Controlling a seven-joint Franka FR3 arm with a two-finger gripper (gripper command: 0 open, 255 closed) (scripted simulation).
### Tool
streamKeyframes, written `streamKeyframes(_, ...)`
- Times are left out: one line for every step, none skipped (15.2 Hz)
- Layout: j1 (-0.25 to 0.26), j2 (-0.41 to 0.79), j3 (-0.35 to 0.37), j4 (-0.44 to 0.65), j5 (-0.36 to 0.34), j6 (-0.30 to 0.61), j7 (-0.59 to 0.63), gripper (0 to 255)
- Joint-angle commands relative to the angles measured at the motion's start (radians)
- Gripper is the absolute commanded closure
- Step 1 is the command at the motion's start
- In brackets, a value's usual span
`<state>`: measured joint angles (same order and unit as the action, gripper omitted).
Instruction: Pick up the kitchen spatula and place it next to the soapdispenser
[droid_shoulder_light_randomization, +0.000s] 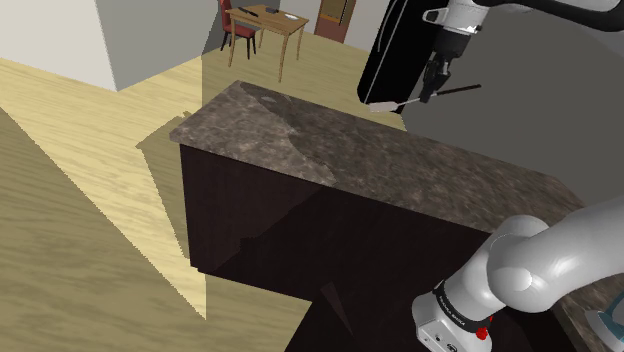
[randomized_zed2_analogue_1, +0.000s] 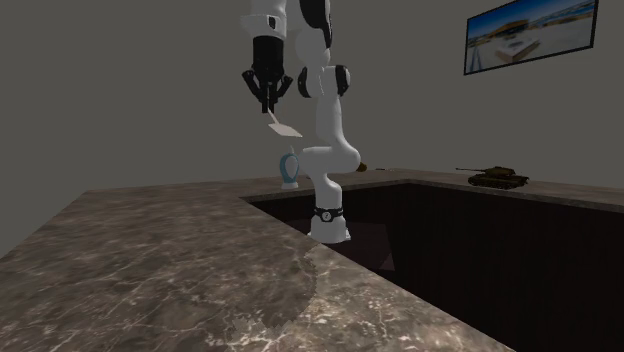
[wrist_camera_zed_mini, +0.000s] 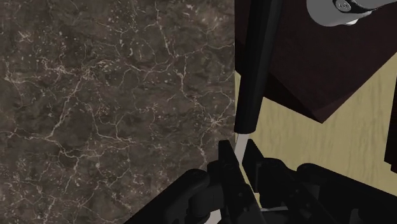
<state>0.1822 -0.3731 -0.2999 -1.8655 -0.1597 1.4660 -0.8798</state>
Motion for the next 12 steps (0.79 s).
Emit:
streamKeyframes(-0.012, -0.067, -0.003, -0.05, -0.02, -0.014, -0.011, 255)
streamKeyframes(-0.019, -0.101, -0.005, -0.076, -0.031, -0.02, -0.018, 255)
streamKeyframes(-0.027, -0.135, -0.007, -0.101, -0.041, -0.027, -0.025, 255)
streamKeyframes(-0.034, -0.168, -0.009, -0.124, -0.052, -0.035, -0.032, 255)
streamKeyframes(-0.042, -0.201, -0.012, -0.147, -0.062, -0.044, -0.04, 255)
streamKeyframes(-0.05, -0.233, -0.015, -0.168, -0.073, -0.054, -0.049, 255)
streamKeyframes(-0.058, -0.265, -0.018, -0.187, -0.083, -0.064, -0.058, 255)
streamKeyframes(-0.067, -0.297, -0.021, -0.206, -0.094, -0.075, -0.068, 255)
streamKeyframes(-0.076, -0.328, -0.025, -0.223, -0.105, -0.087, -0.079, 255)
streamKeyframes(-0.085, -0.358, -0.029, -0.239, -0.116, -0.099, -0.09, 255)
streamKeyframes(-0.094, -0.388, -0.033, -0.254, -0.128, -0.112, -0.102, 255)
streamKeyframes(-0.104, -0.418, -0.038, -0.267, -0.139, -0.126, -0.114, 255)
